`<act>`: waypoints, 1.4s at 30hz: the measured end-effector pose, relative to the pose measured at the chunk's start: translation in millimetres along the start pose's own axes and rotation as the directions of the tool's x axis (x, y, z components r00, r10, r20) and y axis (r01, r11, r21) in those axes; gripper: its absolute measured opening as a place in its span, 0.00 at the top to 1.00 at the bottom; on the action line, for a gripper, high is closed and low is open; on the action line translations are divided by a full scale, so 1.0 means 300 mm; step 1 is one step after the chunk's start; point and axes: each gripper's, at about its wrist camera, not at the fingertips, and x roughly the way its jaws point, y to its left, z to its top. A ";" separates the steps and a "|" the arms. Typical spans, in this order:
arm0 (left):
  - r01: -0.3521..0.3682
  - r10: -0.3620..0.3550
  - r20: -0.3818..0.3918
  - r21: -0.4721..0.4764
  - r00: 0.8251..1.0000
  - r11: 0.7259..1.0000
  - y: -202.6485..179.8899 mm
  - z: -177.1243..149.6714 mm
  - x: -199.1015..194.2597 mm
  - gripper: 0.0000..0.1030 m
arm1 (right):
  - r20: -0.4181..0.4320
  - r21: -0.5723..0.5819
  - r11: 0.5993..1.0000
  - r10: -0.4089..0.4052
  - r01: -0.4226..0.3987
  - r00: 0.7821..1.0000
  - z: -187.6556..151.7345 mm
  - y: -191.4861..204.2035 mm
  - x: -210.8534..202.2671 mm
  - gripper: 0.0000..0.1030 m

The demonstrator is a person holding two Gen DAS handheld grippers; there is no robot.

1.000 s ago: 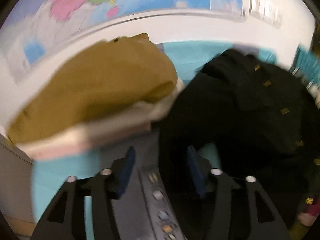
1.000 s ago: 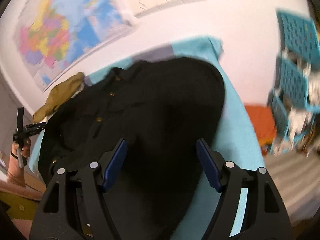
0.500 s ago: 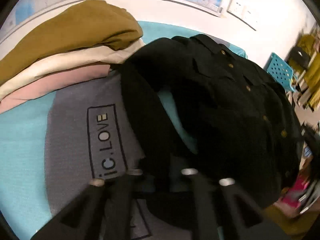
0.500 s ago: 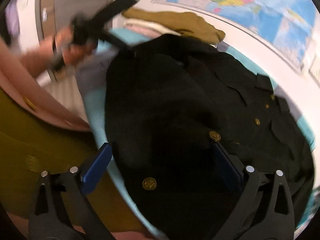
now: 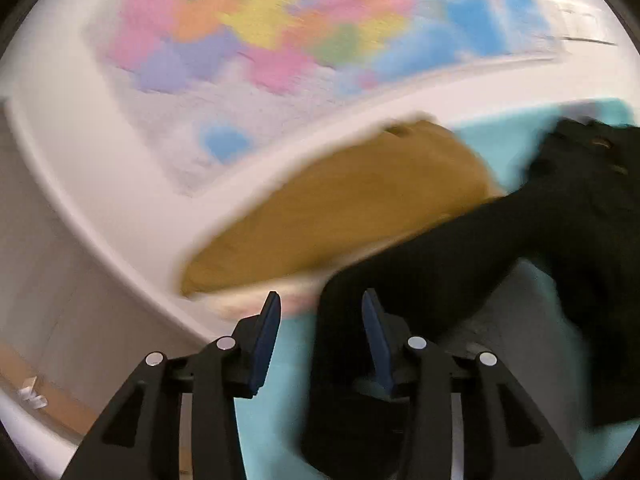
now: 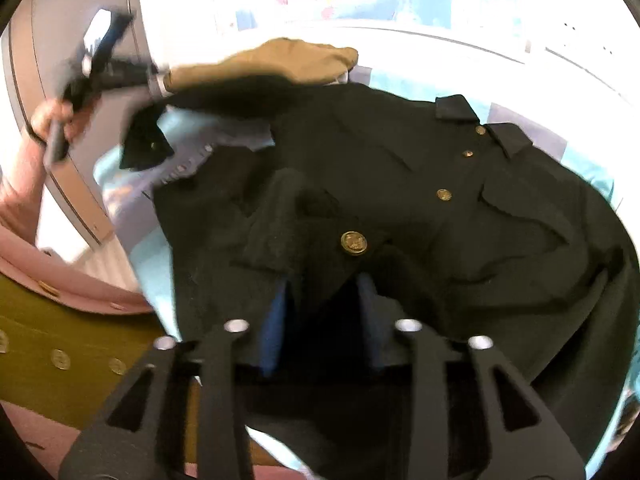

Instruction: Fold large clothes

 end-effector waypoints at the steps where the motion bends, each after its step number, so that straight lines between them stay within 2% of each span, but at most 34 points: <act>1: 0.162 -0.162 0.019 -0.007 0.987 0.987 -0.018 -0.033 -0.009 0.61 | 0.019 0.023 0.999 0.024 -0.025 1.000 -0.006 -0.009 -0.018 0.51; 2: 0.246 -0.245 0.035 -0.008 0.969 0.969 -0.028 -0.057 -0.017 0.58 | 0.047 0.054 0.998 0.021 -0.024 0.999 -0.010 -0.028 -0.044 0.45; 3: 0.354 -0.353 0.061 -0.006 0.933 0.935 -0.047 -0.086 -0.035 0.47 | 0.076 0.097 0.995 0.003 -0.010 0.997 -0.023 -0.055 -0.086 0.43; 4: 0.422 -0.421 0.076 0.009 0.904 0.907 -0.066 -0.107 -0.052 0.41 | 0.097 0.136 0.991 -0.013 0.000 0.995 -0.037 -0.084 -0.119 0.43; 7: 0.638 -0.643 0.116 0.081 0.757 0.765 -0.150 -0.177 -0.099 0.29 | 0.129 0.287 0.955 -0.118 0.076 0.985 -0.115 -0.195 -0.234 0.33; 8: 0.665 -0.672 0.116 0.100 0.731 0.740 -0.172 -0.190 -0.109 0.29 | 0.125 0.338 0.933 -0.173 0.122 0.977 -0.151 -0.244 -0.273 0.31; 9: 0.695 -0.704 0.109 0.113 0.702 0.710 -0.202 -0.208 -0.118 0.25 | 0.119 0.378 0.913 -0.210 0.152 0.970 -0.182 -0.275 -0.299 0.23; 10: 0.713 -0.723 0.087 0.121 0.686 0.691 -0.242 -0.219 -0.109 0.17 | 0.106 0.416 0.890 -0.251 0.186 0.962 -0.211 -0.304 -0.320 0.19; 12: 0.712 -0.719 0.032 0.114 0.694 0.693 -0.307 -0.221 -0.061 0.16 | 0.069 0.520 0.816 -0.334 0.252 0.940 -0.296 -0.377 -0.374 0.15; 14: 0.731 -0.731 -0.027 0.060 0.681 0.679 -0.353 -0.227 -0.007 0.16 | 0.052 0.586 0.778 -0.316 0.227 0.947 -0.365 -0.425 -0.387 0.14; 15: 0.738 -0.736 -0.054 0.030 0.675 0.674 -0.369 -0.223 0.024 0.20 | 0.035 0.608 0.761 -0.307 0.224 0.951 -0.392 -0.441 -0.379 0.14; 16: 0.743 -0.741 -0.075 0.014 0.668 0.669 -0.378 -0.224 0.042 0.36 | 0.029 0.616 0.760 -0.285 0.207 0.958 -0.413 -0.443 -0.368 0.16; 17: 0.742 -0.739 -0.096 -0.006 0.667 0.670 -0.401 -0.213 0.061 0.42 | 0.027 0.611 0.768 -0.262 0.192 0.965 -0.417 -0.438 -0.343 0.34; 18: 0.740 -0.738 -0.084 -0.005 0.669 0.672 -0.407 -0.206 0.057 0.55 | 0.030 0.595 0.785 -0.236 0.173 0.971 -0.415 -0.435 -0.320 0.62; 19: 0.761 -0.757 -0.102 -0.008 0.645 0.649 -0.420 -0.208 0.053 0.83 | 0.031 0.583 0.794 -0.231 0.170 0.972 -0.415 -0.432 -0.317 0.68; 20: 0.782 -0.778 -0.117 -0.016 0.617 0.623 -0.427 -0.209 0.042 0.91 | 0.034 0.573 0.799 -0.245 0.182 0.969 -0.406 -0.435 -0.325 0.81; 21: 0.789 -0.785 -0.110 -0.013 0.610 0.615 -0.424 -0.214 0.012 0.90 | 0.069 0.574 0.804 -0.238 0.157 0.969 -0.399 -0.448 -0.357 0.89; 22: 0.799 -0.795 -0.095 -0.003 0.599 0.602 -0.419 -0.210 -0.018 0.91 | 0.101 0.582 0.799 -0.257 0.152 0.961 -0.392 -0.470 -0.407 0.92; 23: 0.814 -0.812 -0.081 0.000 0.579 0.581 -0.403 -0.222 -0.045 0.91 | 0.108 0.588 0.789 -0.294 0.177 0.950 -0.381 -0.484 -0.436 0.92; 24: 0.836 -0.834 -0.061 0.000 0.548 0.549 -0.386 -0.222 -0.072 0.91 | 0.107 0.600 0.764 -0.373 0.239 0.922 -0.377 -0.516 -0.502 0.93; 26: 0.859 -0.858 -0.032 0.007 0.513 0.513 -0.369 -0.232 -0.113 0.91 | 0.106 0.634 0.717 -0.450 0.288 0.887 -0.389 -0.572 -0.589 0.93; 28: 0.859 -0.857 -0.053 0.034 0.513 0.512 -0.380 -0.255 -0.127 0.84 | 0.079 0.662 0.688 -0.458 0.297 0.886 -0.410 -0.640 -0.622 0.89; 30: 0.848 -0.842 -0.099 0.050 0.531 0.528 -0.409 -0.276 -0.116 0.74 | -0.021 0.658 0.654 -0.478 0.372 0.878 -0.430 -0.681 -0.587 0.77; 31: 0.843 -0.836 -0.110 0.054 0.538 0.535 -0.415 -0.285 -0.111 0.61 | -0.066 0.655 0.639 -0.483 0.403 0.873 -0.436 -0.692 -0.564 0.68; 32: 0.838 -0.830 -0.113 0.049 0.546 0.544 -0.415 -0.290 -0.105 0.51 | -0.125 0.648 0.603 -0.519 0.466 0.845 -0.441 -0.690 -0.546 0.46; 33: 0.834 -0.829 -0.087 0.036 0.552 0.551 -0.399 -0.287 -0.103 0.39 | -0.137 0.641 0.586 -0.548 0.496 0.825 -0.438 -0.680 -0.543 0.36; 35: 0.839 -0.838 -0.036 -0.008 0.544 0.544 -0.339 -0.281 -0.098 0.27 | -0.086 0.619 0.581 -0.618 0.528 0.781 -0.409 -0.602 -0.567 0.37; 36: 0.831 -0.831 -0.018 -0.038 0.555 0.556 -0.321 -0.270 -0.089 0.18 | -0.011 0.595 0.618 -0.633 0.513 0.774 -0.380 -0.534 -0.586 0.37; 37: 0.830 -0.831 -0.014 -0.051 0.555 0.555 -0.309 -0.263 -0.086 0.17 | 0.045 0.571 0.663 -0.614 0.484 0.788 -0.364 -0.490 -0.591 0.37; 38: 0.831 -0.834 -0.018 -0.066 0.552 0.552 -0.307 -0.251 -0.072 0.17 | 0.108 0.528 0.745 -0.536 0.408 0.837 -0.339 -0.426 -0.580 0.37; 39: 0.827 -0.830 -0.028 -0.073 0.557 0.557 -0.317 -0.244 -0.060 0.17 | 0.140 0.482 0.806 -0.458 0.344 0.878 -0.317 -0.377 -0.554 0.39; 40: 0.823 -0.826 -0.044 -0.079 0.562 0.563 -0.331 -0.236 -0.047 0.17 | 0.135 0.434 0.847 -0.398 0.307 0.907 -0.302 -0.338 -0.512 0.39; 41: 0.822 -0.827 -0.060 -0.087 0.559 0.563 -0.349 -0.230 -0.031 0.17 | 0.084 0.389 0.871 -0.359 0.301 0.930 -0.292 -0.307 -0.443 0.39; 42: 0.823 -0.830 -0.079 -0.105 0.553 0.558 -0.369 -0.224 -0.012 0.17 | 0.039 0.378 0.867 -0.364 0.324 0.930 -0.295 -0.307 -0.397 0.39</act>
